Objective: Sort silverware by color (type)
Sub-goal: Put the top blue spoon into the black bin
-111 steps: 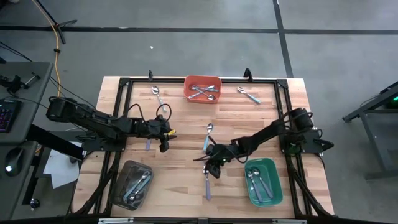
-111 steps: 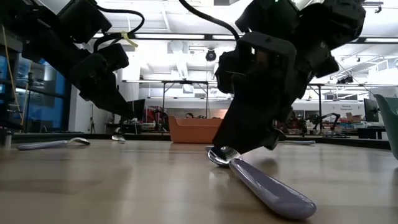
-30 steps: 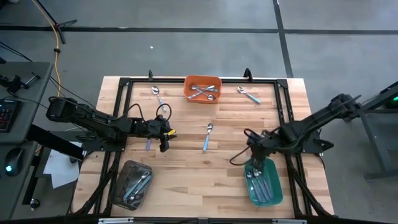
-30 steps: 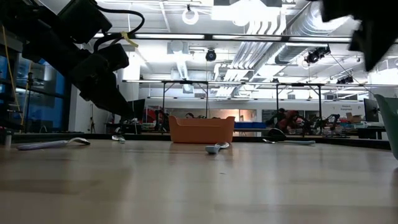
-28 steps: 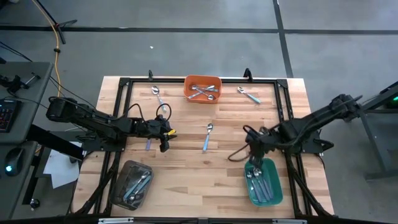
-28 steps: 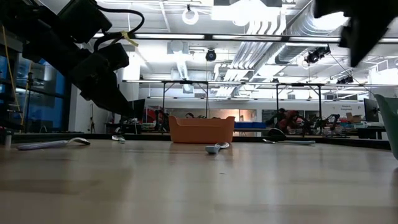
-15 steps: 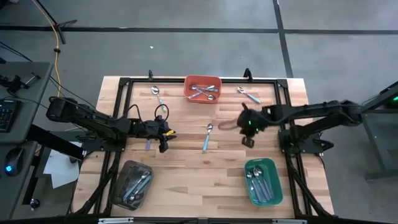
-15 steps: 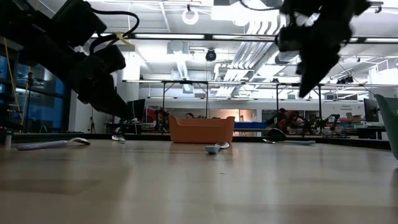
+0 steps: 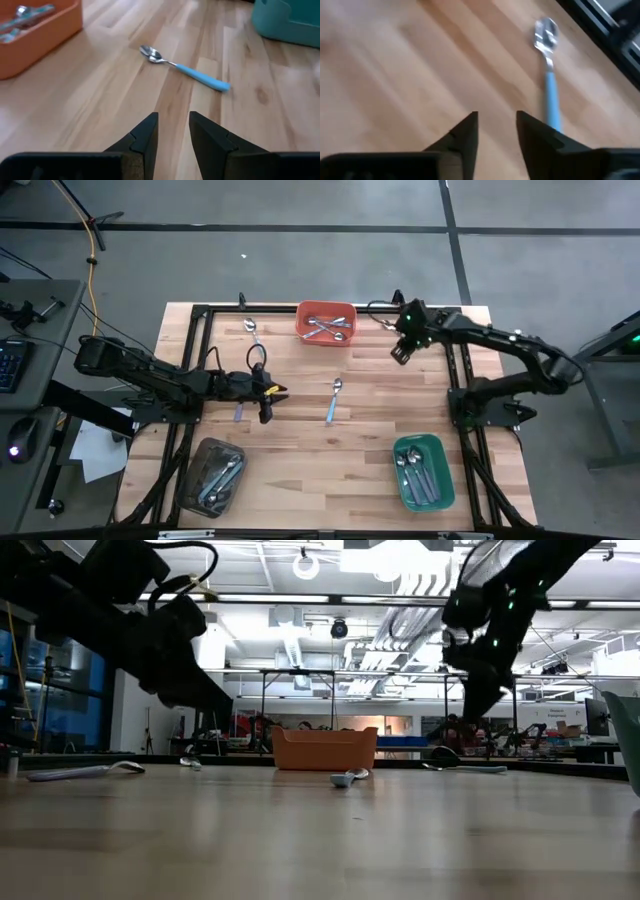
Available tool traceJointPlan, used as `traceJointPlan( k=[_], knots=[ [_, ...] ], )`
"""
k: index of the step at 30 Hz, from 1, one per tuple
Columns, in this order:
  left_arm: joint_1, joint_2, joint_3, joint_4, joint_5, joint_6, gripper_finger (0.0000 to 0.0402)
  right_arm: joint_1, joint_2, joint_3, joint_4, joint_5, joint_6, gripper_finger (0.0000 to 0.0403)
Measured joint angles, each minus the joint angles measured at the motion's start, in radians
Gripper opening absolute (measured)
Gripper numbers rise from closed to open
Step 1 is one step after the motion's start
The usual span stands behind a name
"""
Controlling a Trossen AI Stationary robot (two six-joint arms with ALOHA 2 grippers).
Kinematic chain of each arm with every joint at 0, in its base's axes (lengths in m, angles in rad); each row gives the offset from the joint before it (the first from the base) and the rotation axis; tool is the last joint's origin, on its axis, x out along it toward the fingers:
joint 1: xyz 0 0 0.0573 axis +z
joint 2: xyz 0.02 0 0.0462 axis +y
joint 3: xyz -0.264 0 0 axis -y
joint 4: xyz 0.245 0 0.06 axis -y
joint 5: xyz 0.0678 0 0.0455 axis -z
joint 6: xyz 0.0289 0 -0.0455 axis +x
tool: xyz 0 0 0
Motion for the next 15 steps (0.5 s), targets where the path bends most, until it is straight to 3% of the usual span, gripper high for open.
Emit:
traceJointPlan(
  k=[6,15],
  knots=[
    [0.000,0.000,0.000,0.004,-0.045,0.003,0.0104,-0.156,0.173,0.000,0.074,0.000,-0.141,0.0160],
    [0.000,0.000,0.000,0.003,-0.045,-0.019,0.0104,-0.238,0.325,0.032,0.183,-0.028,-0.166,0.0141]
  ],
)
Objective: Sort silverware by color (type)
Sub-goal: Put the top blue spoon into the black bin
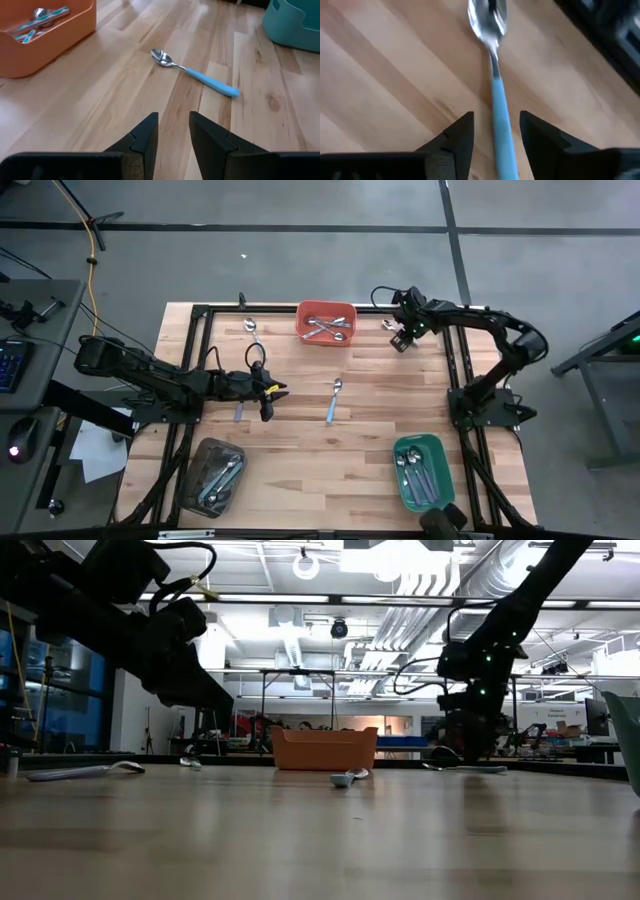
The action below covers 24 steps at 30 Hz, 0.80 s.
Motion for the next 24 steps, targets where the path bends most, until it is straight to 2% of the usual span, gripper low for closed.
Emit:
traceJointPlan(
  k=[5,19,24],
  knots=[
    [0.000,0.000,0.000,0.000,-0.002,0.016,0.0104,-0.009,0.047,0.016,-0.005,-0.039,0.038,0.0116],
    [-0.002,0.000,0.000,0.001,-0.008,0.017,0.0104,-0.004,0.056,0.022,-0.058,-0.023,0.139,0.0039],
    [-0.002,0.000,0.000,0.001,-0.008,0.016,0.0104,-0.004,0.055,0.024,-0.074,-0.005,0.128,0.0040]
  ],
)
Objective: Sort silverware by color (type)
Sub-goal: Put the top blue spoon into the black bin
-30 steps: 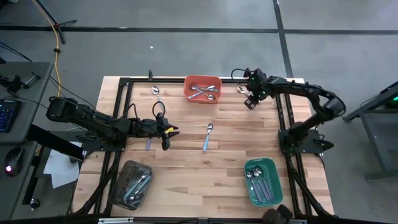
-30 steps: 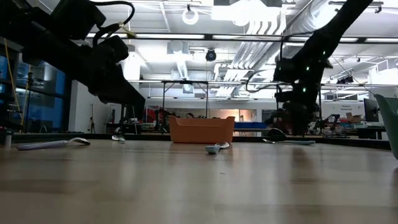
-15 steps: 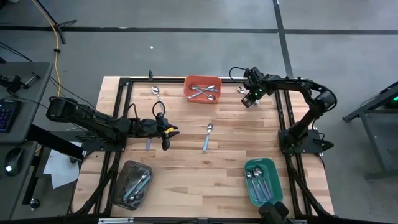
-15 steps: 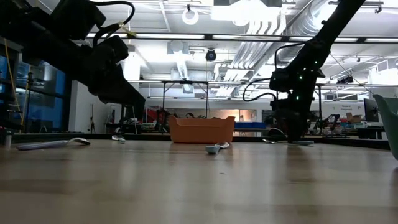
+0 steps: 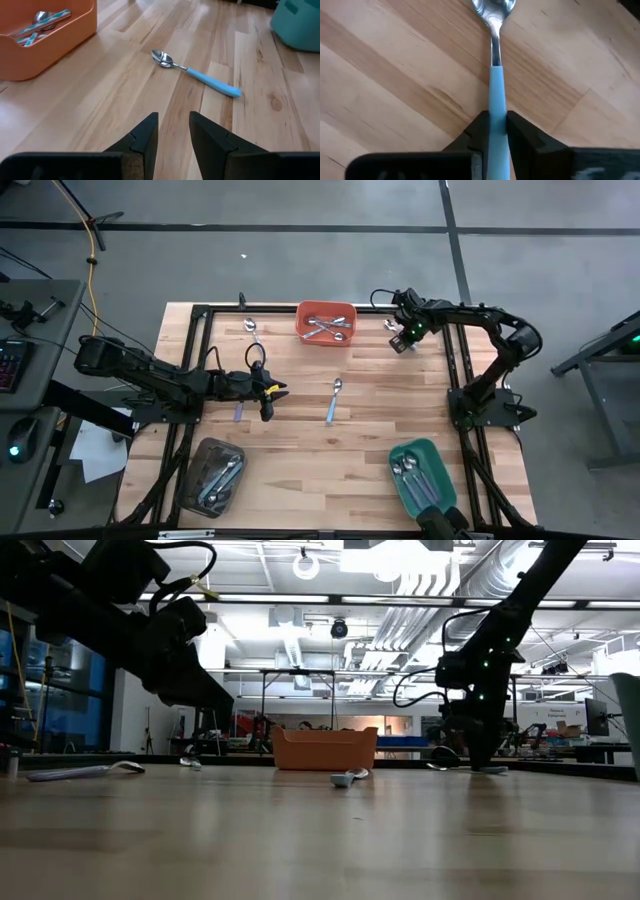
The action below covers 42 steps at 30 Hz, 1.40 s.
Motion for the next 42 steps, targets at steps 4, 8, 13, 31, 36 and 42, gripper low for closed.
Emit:
traceJointPlan(
  k=[4,8,13,31,36,42],
  knots=[
    [0.000,0.000,0.000,0.000,0.000,0.000,0.0104,-0.001,0.002,0.018,-0.003,-0.015,-0.004,0.0058],
    [0.000,0.000,0.000,0.000,0.000,0.001,0.0104,-0.001,0.002,0.018,-0.015,-0.020,-0.017,0.0055],
    [0.000,0.000,0.000,0.006,-0.001,0.001,0.0104,-0.001,0.000,0.018,-0.019,-0.023,-0.018,0.0016],
    [0.001,0.000,0.001,0.038,0.000,0.038,0.0104,0.039,0.002,0.111,-0.229,-0.023,0.068,0.0120],
    [0.002,0.000,0.001,0.037,0.000,0.054,0.0104,0.046,0.001,0.120,-0.193,-0.021,0.069,0.0130],
    [0.000,0.000,0.001,0.037,0.000,0.054,0.0104,0.045,0.001,0.121,-0.159,0.015,0.095,0.0115]
  ],
)
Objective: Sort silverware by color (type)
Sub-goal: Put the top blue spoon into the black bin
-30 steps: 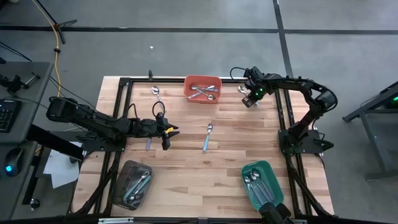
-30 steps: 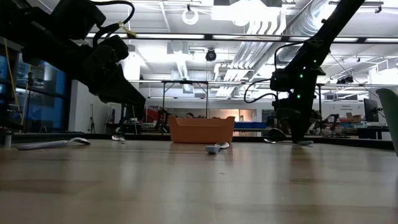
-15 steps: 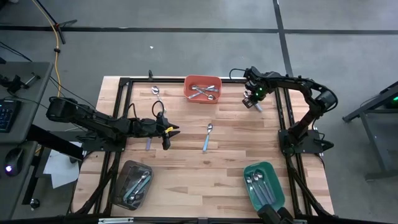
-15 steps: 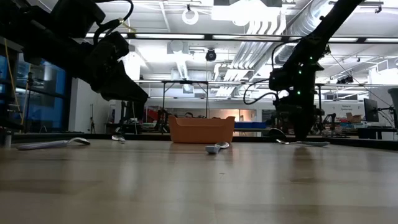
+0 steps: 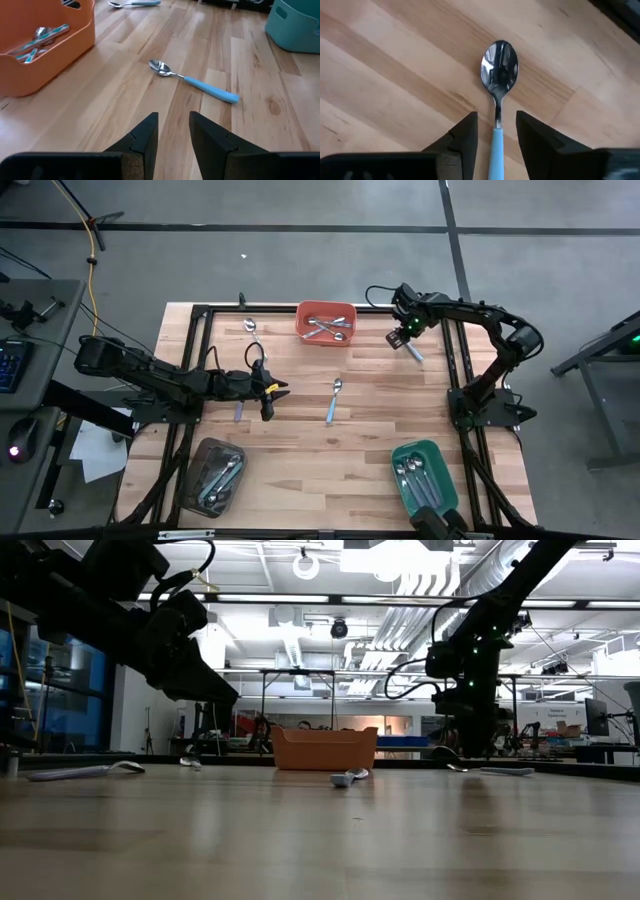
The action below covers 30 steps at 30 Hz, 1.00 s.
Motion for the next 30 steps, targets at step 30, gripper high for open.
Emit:
traceJointPlan(
  k=[30],
  knots=[
    [0.000,0.000,-0.001,0.000,0.000,0.008,0.0104,0.009,0.078,0.000,-0.062,0.023,-0.032,0.0006]
  ],
)
